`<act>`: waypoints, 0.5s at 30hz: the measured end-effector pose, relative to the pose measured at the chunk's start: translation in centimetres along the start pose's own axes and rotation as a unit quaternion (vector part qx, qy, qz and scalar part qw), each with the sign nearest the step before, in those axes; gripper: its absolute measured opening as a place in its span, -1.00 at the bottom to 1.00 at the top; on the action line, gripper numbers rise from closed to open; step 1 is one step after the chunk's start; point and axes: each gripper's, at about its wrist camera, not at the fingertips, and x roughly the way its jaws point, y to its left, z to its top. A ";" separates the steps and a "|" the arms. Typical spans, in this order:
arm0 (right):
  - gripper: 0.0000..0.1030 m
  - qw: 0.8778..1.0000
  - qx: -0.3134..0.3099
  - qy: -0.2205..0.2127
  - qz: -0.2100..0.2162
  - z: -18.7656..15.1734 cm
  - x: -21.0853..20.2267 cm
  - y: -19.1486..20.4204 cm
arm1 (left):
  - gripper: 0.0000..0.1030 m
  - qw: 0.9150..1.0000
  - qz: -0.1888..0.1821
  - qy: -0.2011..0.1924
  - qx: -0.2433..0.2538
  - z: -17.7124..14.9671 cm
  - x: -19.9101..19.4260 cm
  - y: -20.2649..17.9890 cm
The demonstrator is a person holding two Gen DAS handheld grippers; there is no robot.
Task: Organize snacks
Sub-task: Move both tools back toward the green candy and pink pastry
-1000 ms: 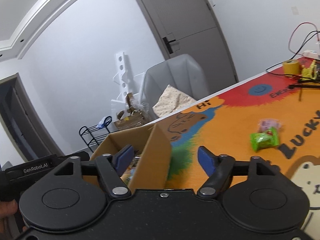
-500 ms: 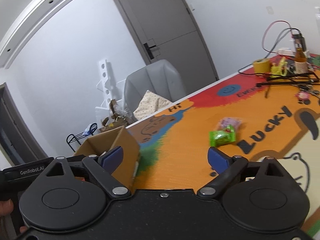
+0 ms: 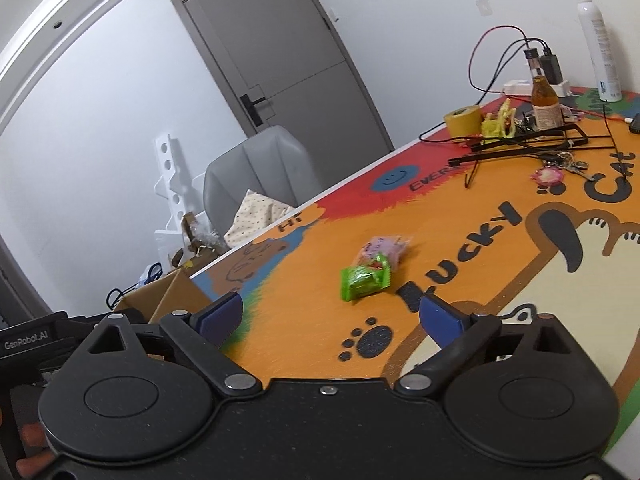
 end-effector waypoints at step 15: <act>0.86 1.000 0.024 0.008 -0.015 2.4 2.7 -4.3 | 0.82 0.999 -0.024 0.016 0.014 1.7 5.4 -5.1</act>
